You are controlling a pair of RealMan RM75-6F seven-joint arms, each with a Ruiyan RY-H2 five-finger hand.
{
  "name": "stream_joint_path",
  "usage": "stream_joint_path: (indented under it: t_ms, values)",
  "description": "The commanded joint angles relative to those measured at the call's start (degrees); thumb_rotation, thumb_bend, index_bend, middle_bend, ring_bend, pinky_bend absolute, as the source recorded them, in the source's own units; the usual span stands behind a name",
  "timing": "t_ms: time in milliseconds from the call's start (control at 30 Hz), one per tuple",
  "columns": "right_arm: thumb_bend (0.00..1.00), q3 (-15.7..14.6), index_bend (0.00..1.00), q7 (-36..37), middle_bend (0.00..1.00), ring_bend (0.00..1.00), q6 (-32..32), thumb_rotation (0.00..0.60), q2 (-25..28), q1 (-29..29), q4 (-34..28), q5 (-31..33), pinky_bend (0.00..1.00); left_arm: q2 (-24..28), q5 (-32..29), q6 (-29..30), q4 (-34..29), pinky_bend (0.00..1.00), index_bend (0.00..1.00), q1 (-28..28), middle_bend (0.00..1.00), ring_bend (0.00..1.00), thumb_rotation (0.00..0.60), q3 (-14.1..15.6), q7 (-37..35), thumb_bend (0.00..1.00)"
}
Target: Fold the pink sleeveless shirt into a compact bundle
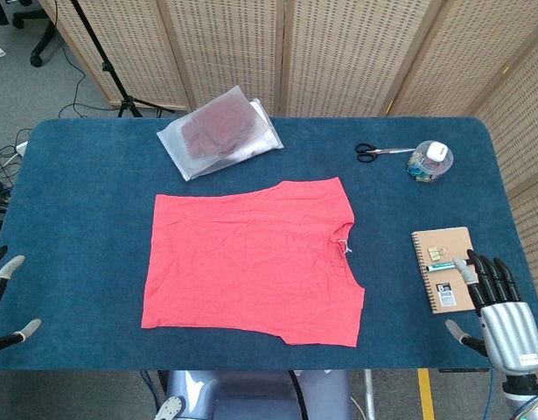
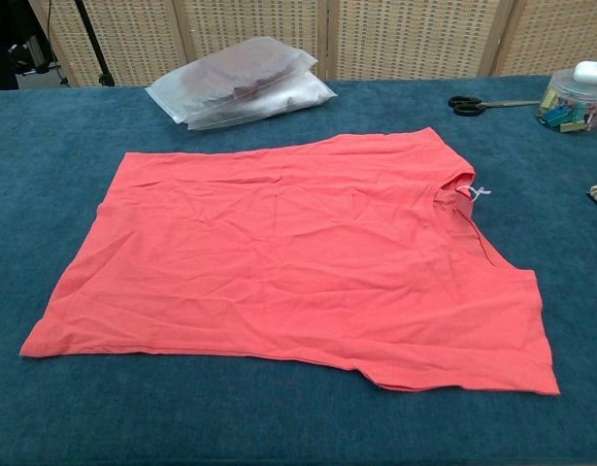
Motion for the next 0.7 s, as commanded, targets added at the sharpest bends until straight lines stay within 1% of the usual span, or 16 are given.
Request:
stream_joint_path:
  t_ms: [33,233,367,467,533,633,700]
  values:
    - [0.00,-0.03,0.02,-0.03,0.00,0.00,-0.03,0.600,-0.02,0.01,0.01,-0.04,0.00,0.03,-0.04,0.00,-0.02,0.00,0.00,0.01,0.00,0.00,0.600,-0.03,-0.04,0.00]
    - [0.00,-0.39,0.02,-0.18,0.00,0.00,-0.50,0.600,0.01,0.13,0.16,-0.43,0.00,0.10,-0.25,-0.16,-0.05,0.00,0.00,-0.05,0.00,0.00,0.600,-0.10,-0.18,0.00]
    - [0.00,-1.53,0.02,1.14,0.00,0.00,-2.12,0.600,0.65,0.98,0.66,-2.24,0.00,0.11,-0.46,-0.28,-0.14,0.00,0.00,-0.10,0.00,0.00,0.600,-0.20,-0.12,0.00]
    - [0.00,-3.03,0.03,4.01,0.00,0.00,-4.27,0.600,1.46,2.43,1.30,-4.90,0.00,0.16,-0.53,-0.22,-0.33,0.00,0.00,-0.13,0.00,0.00,0.600,-0.32,-0.12,0.00]
    - [0.00,-4.20,0.06,6.04,0.00,0.00,-5.76,0.600,1.47,3.91,2.17,-7.93,0.00,0.22,-0.57,-0.17,-0.50,0.00,0.00,-0.11,0.00,0.00,0.600,-0.36,-0.14,0.00]
    - [0.00,-6.04,0.12,9.07,0.00,0.00,-7.90,0.600,0.73,6.22,4.30,-12.49,0.00,0.29,-0.81,-0.03,-0.60,0.00,0.00,0.01,0.00,0.00,0.600,-0.43,-0.24,0.00]
    - [0.00,-6.63,0.14,9.94,0.00,0.00,-8.88,0.600,-0.52,7.46,6.15,-14.49,0.00,0.33,-0.93,0.10,-0.65,0.00,0.00,0.09,0.00,0.00,0.600,-0.49,-0.41,0.00]
